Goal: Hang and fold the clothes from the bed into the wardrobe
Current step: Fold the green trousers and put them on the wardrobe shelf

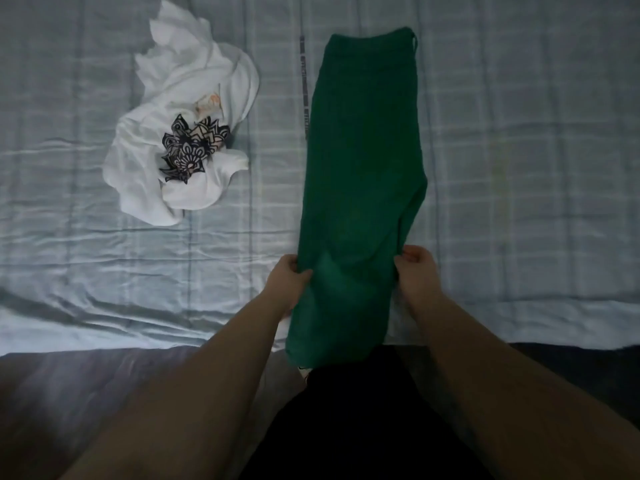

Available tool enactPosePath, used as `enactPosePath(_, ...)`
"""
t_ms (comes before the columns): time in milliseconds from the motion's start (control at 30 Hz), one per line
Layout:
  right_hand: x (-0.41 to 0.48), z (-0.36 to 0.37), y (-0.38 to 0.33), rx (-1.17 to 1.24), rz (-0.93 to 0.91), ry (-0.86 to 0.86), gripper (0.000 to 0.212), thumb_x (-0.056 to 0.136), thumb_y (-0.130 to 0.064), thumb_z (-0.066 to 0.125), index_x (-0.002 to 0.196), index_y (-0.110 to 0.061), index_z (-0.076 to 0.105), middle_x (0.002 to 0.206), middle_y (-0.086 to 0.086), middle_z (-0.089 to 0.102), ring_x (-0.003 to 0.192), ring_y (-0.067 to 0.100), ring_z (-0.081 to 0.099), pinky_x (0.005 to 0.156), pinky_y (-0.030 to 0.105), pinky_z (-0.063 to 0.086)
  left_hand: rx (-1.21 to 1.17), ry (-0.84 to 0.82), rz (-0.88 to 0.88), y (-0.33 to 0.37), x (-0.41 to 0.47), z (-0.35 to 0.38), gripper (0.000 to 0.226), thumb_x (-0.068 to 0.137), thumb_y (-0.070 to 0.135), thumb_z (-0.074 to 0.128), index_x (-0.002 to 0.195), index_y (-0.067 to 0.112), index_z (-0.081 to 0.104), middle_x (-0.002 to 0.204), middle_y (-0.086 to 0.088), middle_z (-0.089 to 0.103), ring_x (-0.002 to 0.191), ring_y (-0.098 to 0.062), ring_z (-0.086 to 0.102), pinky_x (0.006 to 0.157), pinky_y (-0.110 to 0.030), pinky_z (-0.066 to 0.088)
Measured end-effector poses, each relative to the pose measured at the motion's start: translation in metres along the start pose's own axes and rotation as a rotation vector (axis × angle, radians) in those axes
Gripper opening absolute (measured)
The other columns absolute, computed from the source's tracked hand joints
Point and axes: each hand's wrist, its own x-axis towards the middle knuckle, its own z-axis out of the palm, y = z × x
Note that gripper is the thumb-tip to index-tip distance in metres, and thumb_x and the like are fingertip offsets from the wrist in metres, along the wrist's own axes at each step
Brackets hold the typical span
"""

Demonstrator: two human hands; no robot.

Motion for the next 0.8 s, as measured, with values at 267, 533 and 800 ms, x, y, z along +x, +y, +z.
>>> enactPosePath(267, -0.057, 0.009, 0.068, -0.191, 0.053, -0.119, 0.029, 0.089, -0.023, 0.068, 0.111, -0.014, 0.052, 0.107, 0.009, 0.064, 0.098, 0.029, 0.062, 0.085, 0.043, 0.052, -0.061, -0.186, -0.016, -0.048, -0.052, -0.01, 0.031, 0.091, 0.001, 0.067, 0.12, 0.012, 0.058, 0.113, -0.012, 0.069, 0.087, -0.022, 0.072, 0.078, -0.039, 0.061)
enactPosePath(533, -0.084, -0.011, 0.064, -0.151, -0.202, -0.045, 0.016, 0.092, -0.011, 0.056, 0.089, -0.023, 0.046, 0.079, 0.015, 0.059, 0.073, 0.029, 0.055, 0.069, 0.041, 0.045, -0.303, -0.335, 0.034, -0.041, -0.08, -0.016, 0.038, 0.094, 0.002, 0.063, 0.124, 0.024, 0.058, 0.111, -0.008, 0.074, 0.097, -0.029, 0.073, 0.075, -0.041, 0.061)
enactPosePath(800, -0.086, -0.013, 0.084, -0.117, 0.022, -0.014, 0.007, 0.098, -0.01, 0.049, 0.103, -0.007, 0.046, 0.104, 0.027, 0.059, 0.093, 0.035, 0.059, 0.086, 0.046, 0.051, 0.165, -0.214, -0.011, -0.052, -0.077, -0.01, 0.029, 0.095, 0.026, 0.067, 0.118, 0.009, 0.061, 0.109, -0.009, 0.072, 0.09, -0.021, 0.07, 0.082, -0.035, 0.059)
